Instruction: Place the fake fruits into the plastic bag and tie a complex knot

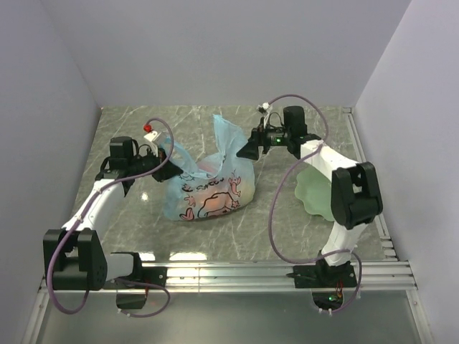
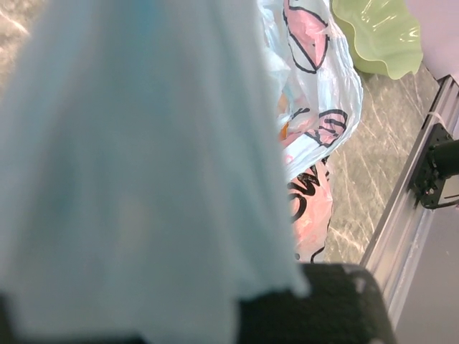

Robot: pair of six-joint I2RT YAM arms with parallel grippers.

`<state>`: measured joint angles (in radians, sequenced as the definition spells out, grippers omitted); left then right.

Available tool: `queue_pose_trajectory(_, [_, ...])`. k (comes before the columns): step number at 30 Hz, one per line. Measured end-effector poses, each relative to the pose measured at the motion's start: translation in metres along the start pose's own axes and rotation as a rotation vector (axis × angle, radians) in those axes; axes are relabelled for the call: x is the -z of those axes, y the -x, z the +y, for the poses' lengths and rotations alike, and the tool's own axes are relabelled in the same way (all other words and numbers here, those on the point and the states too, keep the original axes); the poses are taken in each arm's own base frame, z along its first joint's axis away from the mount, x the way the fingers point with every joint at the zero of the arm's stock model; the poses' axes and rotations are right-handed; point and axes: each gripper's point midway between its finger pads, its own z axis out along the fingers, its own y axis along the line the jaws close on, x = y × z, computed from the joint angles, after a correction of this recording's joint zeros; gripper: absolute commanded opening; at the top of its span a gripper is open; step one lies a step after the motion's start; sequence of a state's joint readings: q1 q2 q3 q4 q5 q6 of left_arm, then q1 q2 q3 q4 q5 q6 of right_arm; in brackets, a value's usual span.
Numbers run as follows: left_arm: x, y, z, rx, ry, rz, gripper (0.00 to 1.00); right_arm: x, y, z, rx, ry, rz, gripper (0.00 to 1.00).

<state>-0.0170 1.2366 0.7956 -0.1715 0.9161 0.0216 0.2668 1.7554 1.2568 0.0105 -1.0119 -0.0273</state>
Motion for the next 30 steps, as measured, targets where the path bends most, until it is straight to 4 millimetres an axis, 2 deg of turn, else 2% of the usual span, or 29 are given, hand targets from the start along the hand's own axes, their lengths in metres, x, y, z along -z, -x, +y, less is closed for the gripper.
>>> queue_pose_trajectory(4, [-0.002, 0.005, 0.002, -0.022, -0.002, 0.009, 0.01, -0.019, -0.008, -0.01, -0.063, 0.044, 0.002, 0.79])
queue_pose_trajectory(5, [-0.003, 0.005, 0.002, -0.031, -0.004, 0.017, 0.01, -0.024, -0.007, -0.012, -0.075, 0.054, -0.002, 0.63])
queue_pose_trajectory(7, [-0.005, 0.006, 0.001, -0.054, -0.009, 0.029, 0.0, -0.032, -0.003, -0.011, -0.076, 0.078, -0.013, 0.39])
queue_pose_trajectory(8, [-0.007, 0.007, 0.001, -0.067, -0.011, 0.038, 0.01, -0.037, 0.001, -0.009, -0.074, 0.091, -0.019, 0.12])
queue_pose_trajectory(10, [-0.011, 0.009, 0.0, -0.101, -0.011, 0.053, 0.01, -0.044, 0.003, -0.002, -0.069, 0.113, -0.02, 0.0])
queue_pose_trajectory(14, [-0.023, 0.018, -0.007, -0.184, -0.02, 0.073, 0.0, -0.06, -0.003, 0.019, -0.012, 0.14, 0.03, 0.0])
queue_pose_trajectory(18, [-0.037, 0.026, -0.017, -0.266, -0.032, 0.094, 0.0, -0.077, -0.024, 0.039, 0.053, 0.114, 0.124, 0.0])
queue_pose_trajectory(22, [-0.047, 0.028, -0.03, -0.329, -0.058, 0.108, 0.01, -0.087, -0.039, 0.052, 0.096, 0.044, 0.197, 0.0])
queue_pose_trajectory(25, [-0.051, 0.025, -0.036, -0.349, -0.075, 0.118, 0.01, -0.087, -0.038, 0.049, 0.113, -0.037, 0.212, 0.0])
queue_pose_trajectory(30, [-0.053, 0.024, -0.035, -0.374, -0.057, 0.126, 0.01, -0.078, -0.03, 0.029, 0.129, -0.198, 0.21, 0.0])
